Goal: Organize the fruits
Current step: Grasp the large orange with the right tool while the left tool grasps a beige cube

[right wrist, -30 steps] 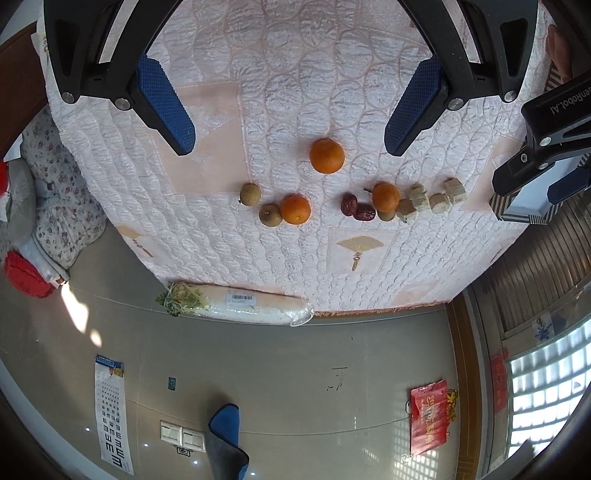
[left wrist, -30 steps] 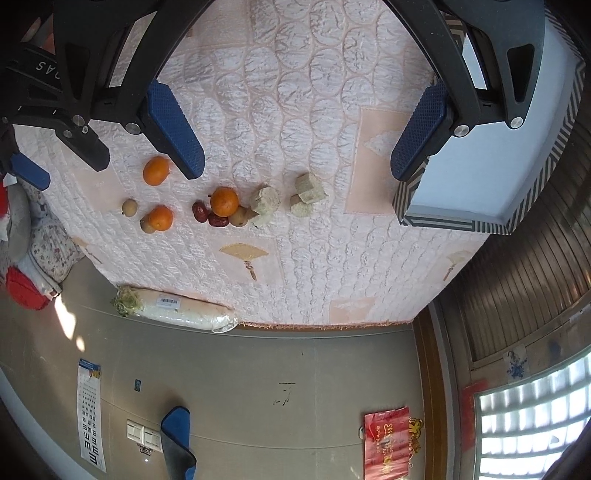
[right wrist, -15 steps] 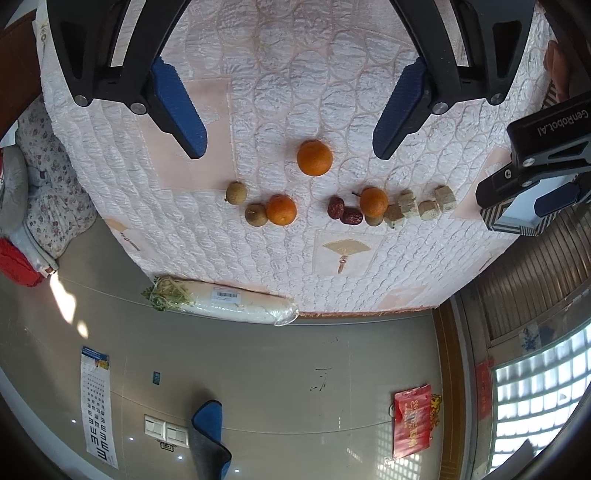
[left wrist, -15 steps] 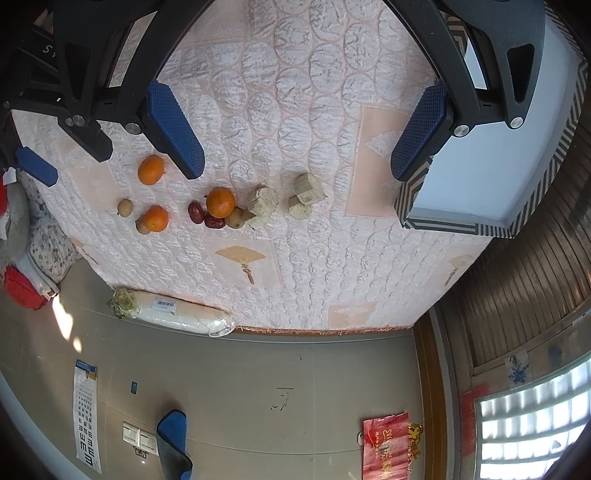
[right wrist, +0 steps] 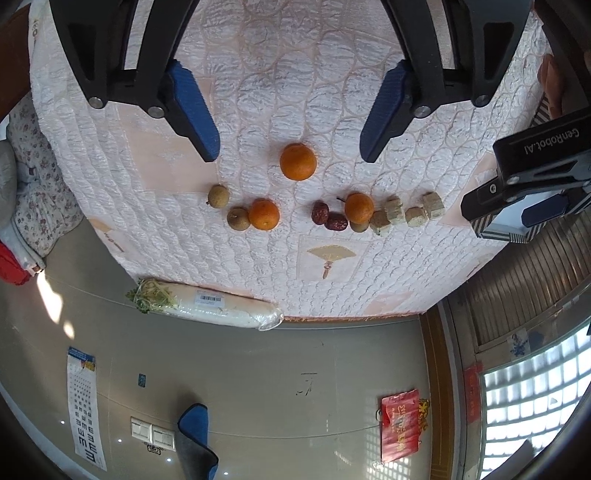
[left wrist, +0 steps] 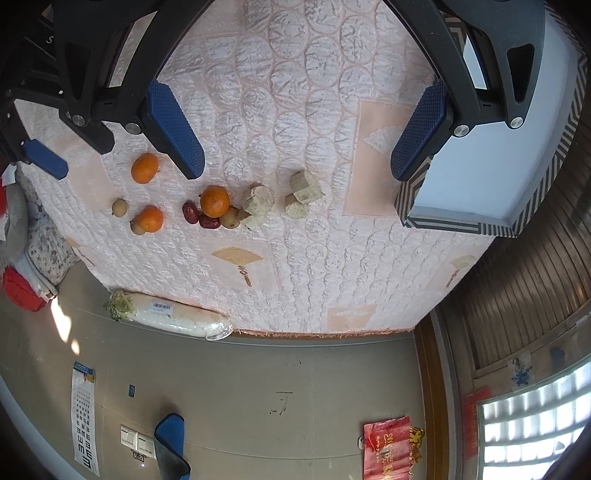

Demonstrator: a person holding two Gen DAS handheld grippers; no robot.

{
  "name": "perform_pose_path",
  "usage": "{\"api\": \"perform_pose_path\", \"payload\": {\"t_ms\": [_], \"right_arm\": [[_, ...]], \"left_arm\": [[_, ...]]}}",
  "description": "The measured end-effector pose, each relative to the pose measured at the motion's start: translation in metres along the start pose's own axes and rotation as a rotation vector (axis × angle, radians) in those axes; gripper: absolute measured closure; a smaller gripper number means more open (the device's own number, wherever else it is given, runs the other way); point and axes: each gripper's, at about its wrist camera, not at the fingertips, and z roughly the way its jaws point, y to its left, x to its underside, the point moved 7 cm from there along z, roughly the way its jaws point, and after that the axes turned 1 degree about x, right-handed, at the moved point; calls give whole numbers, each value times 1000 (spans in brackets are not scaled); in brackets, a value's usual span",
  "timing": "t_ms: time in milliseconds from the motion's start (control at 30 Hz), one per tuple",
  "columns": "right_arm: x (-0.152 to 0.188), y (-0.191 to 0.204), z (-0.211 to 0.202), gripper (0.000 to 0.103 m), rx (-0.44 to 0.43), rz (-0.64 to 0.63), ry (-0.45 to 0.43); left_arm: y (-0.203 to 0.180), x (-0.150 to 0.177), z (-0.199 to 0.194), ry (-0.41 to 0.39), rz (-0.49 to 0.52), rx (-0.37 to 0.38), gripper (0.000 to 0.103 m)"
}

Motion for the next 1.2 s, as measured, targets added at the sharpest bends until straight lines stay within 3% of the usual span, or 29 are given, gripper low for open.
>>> {"api": "perform_pose_path", "payload": {"t_ms": [100, 400, 467, 567, 633, 867, 967, 1200], "right_arm": [[6, 1, 9, 37, -33, -7, 28], [15, -6, 50, 45, -133, 59, 109], [13, -5, 60, 46, -122, 45, 127], [10, -1, 75, 53, -116, 15, 145], [10, 0, 86, 71, -122, 12, 172], [9, -6, 82, 73, -136, 31, 144], [10, -11, 79, 73, -136, 33, 145], [12, -10, 81, 73, -141, 40, 148]], "left_arm": [[7, -3, 5, 20, -19, 11, 1], [22, -10, 20, 69, -75, 24, 1], [23, -10, 24, 86, -70, 27, 1], [26, -11, 32, 120, -100, 46, 1], [27, -13, 39, 152, -122, 68, 1], [17, -13, 57, 202, -55, 85, 1], [18, -4, 64, 224, -24, 69, 9], [22, -2, 82, 254, -74, 75, 9]]}}
